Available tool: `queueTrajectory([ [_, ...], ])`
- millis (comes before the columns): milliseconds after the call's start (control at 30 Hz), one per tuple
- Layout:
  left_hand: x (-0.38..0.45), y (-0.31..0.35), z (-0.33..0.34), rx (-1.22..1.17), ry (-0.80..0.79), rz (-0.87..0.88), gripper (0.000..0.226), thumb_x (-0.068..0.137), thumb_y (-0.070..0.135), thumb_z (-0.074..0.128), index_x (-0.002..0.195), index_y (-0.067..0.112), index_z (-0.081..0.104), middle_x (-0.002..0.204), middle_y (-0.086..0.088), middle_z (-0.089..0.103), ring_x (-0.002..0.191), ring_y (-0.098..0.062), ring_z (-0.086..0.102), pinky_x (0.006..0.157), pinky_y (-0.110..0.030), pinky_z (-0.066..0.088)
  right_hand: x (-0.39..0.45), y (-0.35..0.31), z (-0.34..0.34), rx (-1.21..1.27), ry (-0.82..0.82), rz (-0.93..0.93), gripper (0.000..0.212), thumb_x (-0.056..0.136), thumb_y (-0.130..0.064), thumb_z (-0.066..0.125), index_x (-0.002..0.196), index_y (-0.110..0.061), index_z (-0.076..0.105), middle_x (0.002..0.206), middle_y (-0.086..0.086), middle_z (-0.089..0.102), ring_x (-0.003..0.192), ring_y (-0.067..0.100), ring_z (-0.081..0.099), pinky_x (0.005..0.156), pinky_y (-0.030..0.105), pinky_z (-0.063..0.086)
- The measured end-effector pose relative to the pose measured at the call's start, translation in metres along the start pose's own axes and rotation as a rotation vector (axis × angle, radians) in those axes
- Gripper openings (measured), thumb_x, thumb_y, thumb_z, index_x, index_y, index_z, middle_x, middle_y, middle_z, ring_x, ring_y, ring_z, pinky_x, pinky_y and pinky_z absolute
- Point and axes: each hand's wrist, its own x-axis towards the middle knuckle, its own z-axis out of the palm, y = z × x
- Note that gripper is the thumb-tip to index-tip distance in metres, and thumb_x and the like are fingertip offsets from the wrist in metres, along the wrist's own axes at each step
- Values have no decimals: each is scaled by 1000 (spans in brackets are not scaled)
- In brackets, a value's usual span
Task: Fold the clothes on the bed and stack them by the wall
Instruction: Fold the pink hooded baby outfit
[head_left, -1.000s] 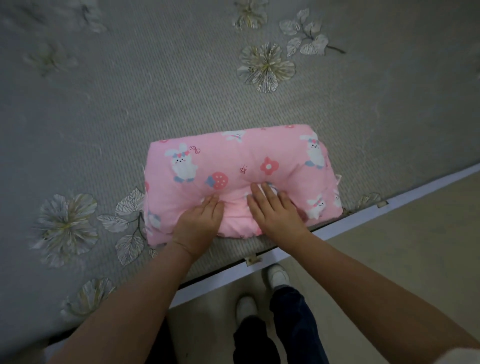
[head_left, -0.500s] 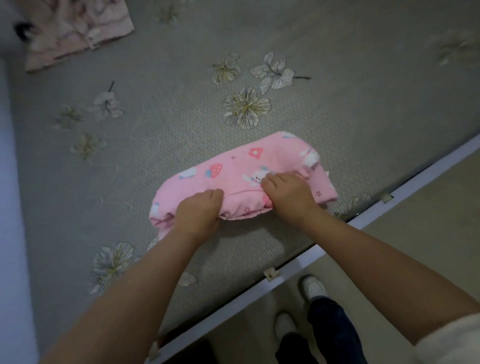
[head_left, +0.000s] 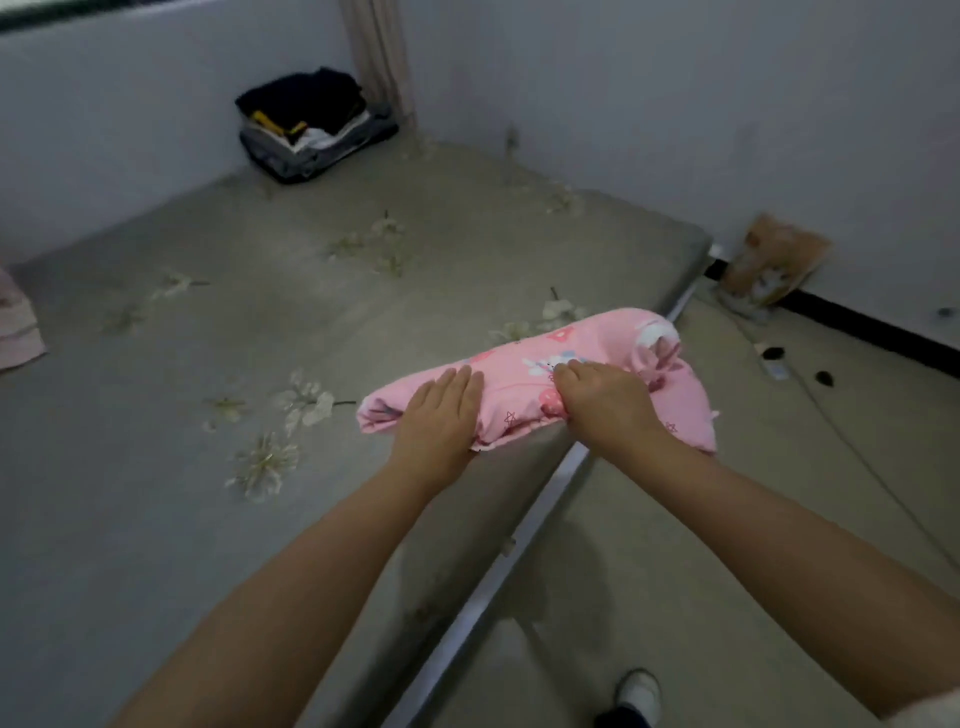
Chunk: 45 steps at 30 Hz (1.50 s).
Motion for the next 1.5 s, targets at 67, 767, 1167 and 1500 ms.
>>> queueTrajectory([
  [67,71,34,-14,15,97,98,62,26,0,89,84,-9,70,80,-21,71,66,-32,70,51,-38,55,1,70,-22,-42,-9,80,37,23,2,81,55,-4,63,45,9,58,34,21,55,32,16,34],
  [767,702,213,-112,127,563,534,55,54,-11,75,107,-13,61,111,-29,62,101,-37,63,84,-41,51,157,637,-45,-315,-4,486,51,85,-3,40,135,-3,34,136,13,44,119,26,46,95,34,33],
  [1167,1022,239,-85,176,636,556,61,14,5,89,73,-1,74,79,-12,73,71,-22,71,56,-32,56,310,904,29,-452,68,472,61,14,-3,81,74,3,73,76,15,73,70,27,71,55,32,57],
  [1500,1251,213,-56,269,542,344,58,14,5,91,69,-4,72,74,-14,73,65,-23,71,52,-32,56,490,1116,115,-177,-40,316,57,87,-3,42,140,6,23,148,22,26,140,28,24,113,33,19],
])
